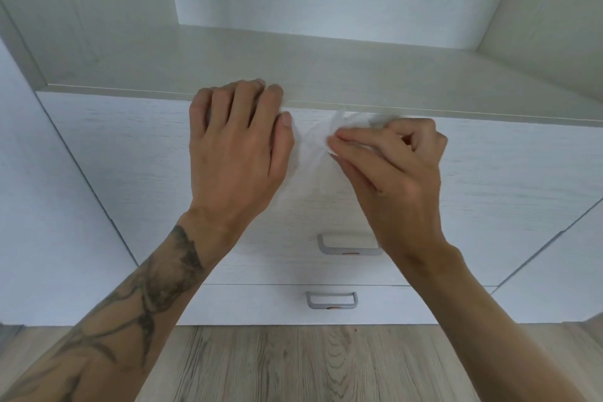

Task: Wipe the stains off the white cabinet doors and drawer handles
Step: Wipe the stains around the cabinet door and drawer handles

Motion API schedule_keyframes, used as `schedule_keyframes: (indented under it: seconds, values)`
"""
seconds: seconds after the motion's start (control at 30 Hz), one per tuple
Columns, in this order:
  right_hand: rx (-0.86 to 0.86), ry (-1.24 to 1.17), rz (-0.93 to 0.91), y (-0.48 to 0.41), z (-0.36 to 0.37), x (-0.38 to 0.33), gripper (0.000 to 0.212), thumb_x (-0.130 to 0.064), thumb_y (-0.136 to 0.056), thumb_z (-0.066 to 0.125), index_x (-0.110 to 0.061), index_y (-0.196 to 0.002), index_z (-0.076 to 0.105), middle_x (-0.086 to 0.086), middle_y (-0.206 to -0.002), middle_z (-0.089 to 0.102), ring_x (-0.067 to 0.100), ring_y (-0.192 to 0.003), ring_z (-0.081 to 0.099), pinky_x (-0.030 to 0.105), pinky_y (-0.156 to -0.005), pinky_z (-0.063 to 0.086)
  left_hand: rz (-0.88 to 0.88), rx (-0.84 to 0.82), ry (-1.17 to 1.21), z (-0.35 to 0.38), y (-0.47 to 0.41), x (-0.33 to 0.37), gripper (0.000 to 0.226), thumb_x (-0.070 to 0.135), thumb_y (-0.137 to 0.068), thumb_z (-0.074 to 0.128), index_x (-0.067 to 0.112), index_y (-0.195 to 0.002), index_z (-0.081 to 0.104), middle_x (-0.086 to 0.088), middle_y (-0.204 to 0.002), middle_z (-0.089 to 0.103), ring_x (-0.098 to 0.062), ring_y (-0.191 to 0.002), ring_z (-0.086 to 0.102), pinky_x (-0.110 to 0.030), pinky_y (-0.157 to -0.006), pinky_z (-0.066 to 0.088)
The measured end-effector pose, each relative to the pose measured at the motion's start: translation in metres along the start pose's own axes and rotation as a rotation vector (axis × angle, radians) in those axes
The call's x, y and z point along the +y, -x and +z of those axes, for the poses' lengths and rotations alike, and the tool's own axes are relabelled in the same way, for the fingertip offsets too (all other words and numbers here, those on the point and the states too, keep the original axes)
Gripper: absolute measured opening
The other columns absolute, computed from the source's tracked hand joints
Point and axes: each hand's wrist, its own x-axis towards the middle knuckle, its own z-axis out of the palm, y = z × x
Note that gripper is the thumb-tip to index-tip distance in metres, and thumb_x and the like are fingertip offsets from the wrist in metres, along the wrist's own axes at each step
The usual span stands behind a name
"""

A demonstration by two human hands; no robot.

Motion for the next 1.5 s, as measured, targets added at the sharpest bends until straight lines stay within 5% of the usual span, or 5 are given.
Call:
schedule_keyframes:
  seconds: [0.33,0.43,0.8,1.23,1.5]
  values:
    - [-0.005,-0.029,-0.046,0.001,-0.002,0.008,0.011,-0.012,-0.098,0.079,-0.012,-0.107,0.084,-0.004,-0.112,0.079,0.024,-0.096,0.052,0.042,-0.076,0.044,-0.007,-0.023,-0.005,0.001,0.001,-0.001,0.036,0.029,-0.112,0.037,0.010,-0.128,0.064,-0.010,-0.126,0.065,-0.032,-0.114,0.055,-0.047,-0.106,0.036]
    - [0.041,0.024,-0.040,0.011,-0.018,0.016,0.013,-0.009,-0.095,0.080,-0.011,-0.107,0.083,-0.003,-0.113,0.079,0.032,-0.084,0.060,0.026,-0.082,0.045,-0.007,-0.038,-0.003,0.000,0.002,-0.002,0.038,0.029,-0.112,0.036,0.010,-0.130,0.063,-0.010,-0.128,0.064,-0.032,-0.114,0.055,-0.047,-0.107,0.035]
    - [0.153,-0.015,0.537,0.029,-0.067,0.037,0.019,0.000,-0.100,0.067,-0.014,-0.110,0.075,-0.005,-0.106,0.070,0.011,-0.095,0.063,0.015,-0.086,0.046,-0.017,-0.035,0.016,0.000,0.001,0.001,0.037,0.029,-0.112,0.037,0.009,-0.130,0.063,-0.012,-0.127,0.064,-0.035,-0.112,0.054,-0.049,-0.105,0.035]
    - [-0.074,-0.026,0.346,0.014,-0.060,0.037,0.027,0.000,-0.091,0.080,-0.007,-0.117,0.080,0.008,-0.107,0.071,0.002,-0.100,0.060,0.004,-0.087,0.043,-0.021,-0.053,0.028,-0.003,0.001,0.001,0.037,0.028,-0.112,0.036,0.008,-0.130,0.061,-0.013,-0.127,0.064,-0.035,-0.113,0.054,-0.051,-0.104,0.035]
    - [-0.078,-0.057,0.170,0.021,-0.066,0.037,0.018,0.007,-0.093,0.076,-0.003,-0.108,0.081,0.014,-0.107,0.073,0.015,-0.098,0.066,0.015,-0.085,0.053,-0.035,-0.063,0.030,-0.003,0.000,0.002,0.040,0.030,-0.113,0.034,0.007,-0.130,0.061,-0.014,-0.128,0.064,-0.036,-0.113,0.053,-0.052,-0.104,0.035]
